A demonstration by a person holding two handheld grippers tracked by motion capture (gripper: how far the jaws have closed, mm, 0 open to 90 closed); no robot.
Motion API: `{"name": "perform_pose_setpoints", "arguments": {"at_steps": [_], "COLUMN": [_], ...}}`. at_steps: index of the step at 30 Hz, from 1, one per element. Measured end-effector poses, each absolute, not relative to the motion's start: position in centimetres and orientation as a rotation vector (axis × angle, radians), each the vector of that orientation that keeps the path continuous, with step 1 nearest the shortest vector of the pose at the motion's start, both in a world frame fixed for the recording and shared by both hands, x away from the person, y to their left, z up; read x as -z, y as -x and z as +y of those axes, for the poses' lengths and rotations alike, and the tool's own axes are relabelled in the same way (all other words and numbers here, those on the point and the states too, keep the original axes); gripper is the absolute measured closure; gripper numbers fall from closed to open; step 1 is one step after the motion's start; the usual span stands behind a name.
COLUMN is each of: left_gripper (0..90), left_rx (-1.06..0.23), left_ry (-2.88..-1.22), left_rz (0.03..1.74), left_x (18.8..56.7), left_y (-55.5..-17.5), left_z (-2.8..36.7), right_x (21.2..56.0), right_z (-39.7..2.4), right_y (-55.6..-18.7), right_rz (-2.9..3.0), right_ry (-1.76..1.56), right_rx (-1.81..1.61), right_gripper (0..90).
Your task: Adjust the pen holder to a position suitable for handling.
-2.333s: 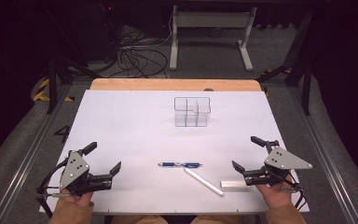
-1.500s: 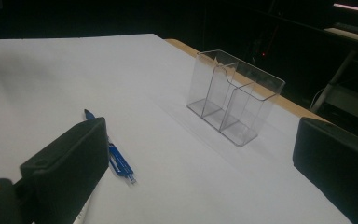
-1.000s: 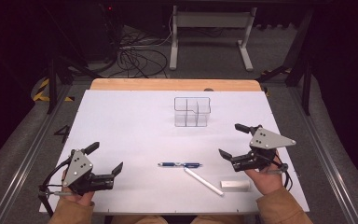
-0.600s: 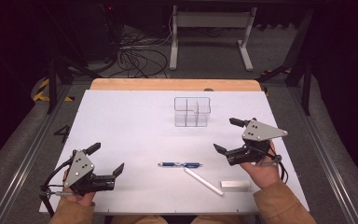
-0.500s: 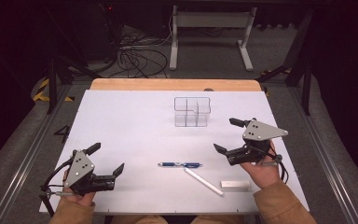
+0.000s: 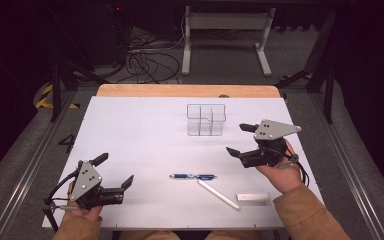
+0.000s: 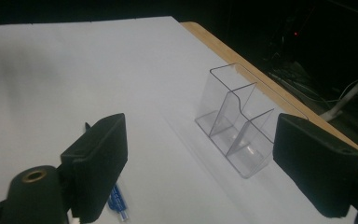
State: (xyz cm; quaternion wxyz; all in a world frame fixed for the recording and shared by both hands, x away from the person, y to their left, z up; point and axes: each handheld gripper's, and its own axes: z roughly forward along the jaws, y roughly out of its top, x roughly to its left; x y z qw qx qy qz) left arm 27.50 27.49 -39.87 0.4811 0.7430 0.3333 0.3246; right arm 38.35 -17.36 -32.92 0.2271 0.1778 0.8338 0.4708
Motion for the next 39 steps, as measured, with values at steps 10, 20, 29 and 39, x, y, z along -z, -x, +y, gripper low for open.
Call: {"name": "perform_pose_setpoints", "arguments": {"at_steps": [10,20,29,39], "left_gripper": [3.5,3.5,3.5,3.5], "left_rx": [-0.8,-0.807,-0.806,-0.801], "left_ry": [-1.817,-1.821,-1.824,-1.822], "left_rz": [0.809,0.812,0.81,0.814], "left_x": [39.9,40.0,40.0,40.0], "left_y": [-27.5,-27.5,-27.6,-27.6], "left_z": [27.5,27.4,27.4,27.4], "right_x": [32.2,32.1,32.6,33.1], "right_z": [-15.6,-14.7,-13.6,-12.6], "right_y": [-41.2,-43.7,-45.4,-47.7], "right_rz": [2.361,2.416,2.449,2.47], "right_ry": [-0.473,-0.479,-0.474,-0.471], "right_rx": [-1.236,-1.194,-1.138,-1.064], "right_gripper": [24.9,26.7,29.9,35.0]}}
